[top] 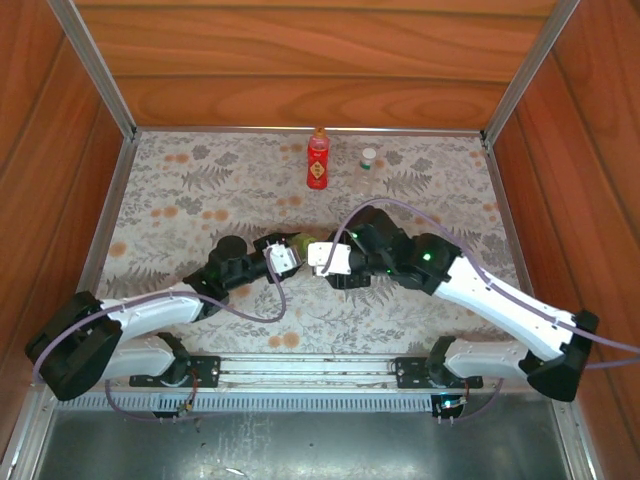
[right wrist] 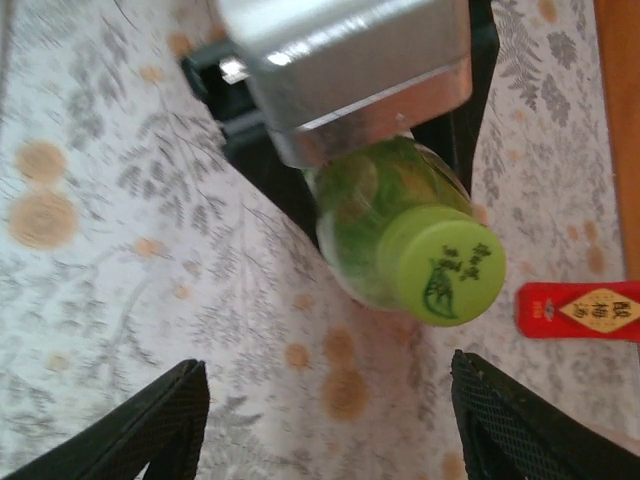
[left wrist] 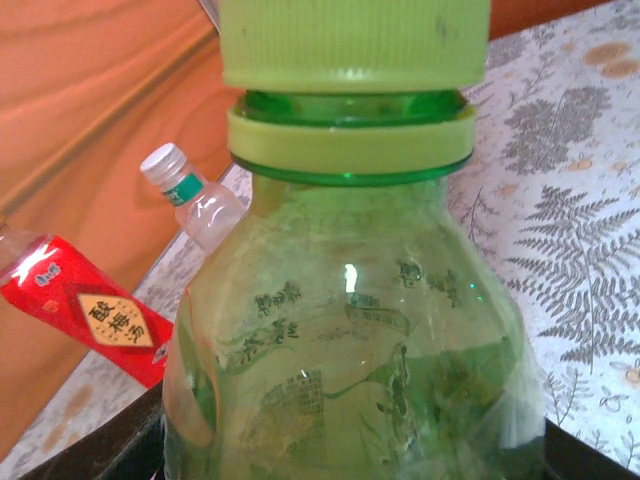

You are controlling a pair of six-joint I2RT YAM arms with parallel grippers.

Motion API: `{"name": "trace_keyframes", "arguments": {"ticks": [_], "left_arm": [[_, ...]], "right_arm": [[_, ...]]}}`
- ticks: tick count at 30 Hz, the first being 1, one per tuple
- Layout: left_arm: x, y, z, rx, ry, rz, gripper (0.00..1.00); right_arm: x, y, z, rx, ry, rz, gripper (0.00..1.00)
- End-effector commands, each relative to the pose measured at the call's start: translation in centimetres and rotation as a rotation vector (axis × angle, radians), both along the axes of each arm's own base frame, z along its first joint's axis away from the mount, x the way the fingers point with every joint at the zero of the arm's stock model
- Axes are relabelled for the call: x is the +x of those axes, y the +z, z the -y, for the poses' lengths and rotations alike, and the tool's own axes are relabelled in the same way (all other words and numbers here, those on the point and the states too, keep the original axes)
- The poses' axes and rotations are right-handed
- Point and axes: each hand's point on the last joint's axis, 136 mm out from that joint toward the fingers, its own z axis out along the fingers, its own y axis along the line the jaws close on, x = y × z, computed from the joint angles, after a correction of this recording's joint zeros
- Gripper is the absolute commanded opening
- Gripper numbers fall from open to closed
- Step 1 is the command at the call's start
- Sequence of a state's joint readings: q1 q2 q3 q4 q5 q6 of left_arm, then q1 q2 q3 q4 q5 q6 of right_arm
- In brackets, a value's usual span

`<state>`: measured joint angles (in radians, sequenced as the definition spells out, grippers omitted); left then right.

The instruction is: Screw on the bottle caps

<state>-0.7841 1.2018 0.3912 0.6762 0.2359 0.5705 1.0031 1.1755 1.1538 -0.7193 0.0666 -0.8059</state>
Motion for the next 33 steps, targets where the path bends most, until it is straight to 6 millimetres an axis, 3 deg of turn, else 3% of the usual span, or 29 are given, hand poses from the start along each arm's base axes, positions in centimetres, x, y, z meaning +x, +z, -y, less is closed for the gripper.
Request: {"name": "trace_keyframes", "arguments": {"ticks": [1,11,18,25,30,33], "left_arm": [[-0.5,-1.5,-0.6,0.082,0.004,0.020,0.58],[-0.7,-2.0,-0.8,0.108,0.007,0.030,0.58],[-0.8,-1.5,-0.8,0.096,0.009,0.031,0.58],[-0.6,-1.7,-1.0,0.103,0.020,0.032,0.58],[-0.7,-1.6,-1.0,0.100,0.021,0.033,0.58],[-0.7,-1.5,-1.0,0.097,0.020,0.032,0.58]], "right_arm": [[1.5,1.3,-0.7,-0.038,0.045,0.135,0.63],[1.6,1.1,-2.7,-0.010,0.079,0.097,0.56],[1.0,-0.2,-2.8,-0.038,0.097,0.040,0.52],[1.0,-0.5,-3.4,-0.025,0.101,0.022,0.40],[1.0,-0.9,-3.4,-0.036,0.100,0.016,0.41],[1.1,-1.1,-3.6,-0.030,0.099,0.016,0.47]]}}
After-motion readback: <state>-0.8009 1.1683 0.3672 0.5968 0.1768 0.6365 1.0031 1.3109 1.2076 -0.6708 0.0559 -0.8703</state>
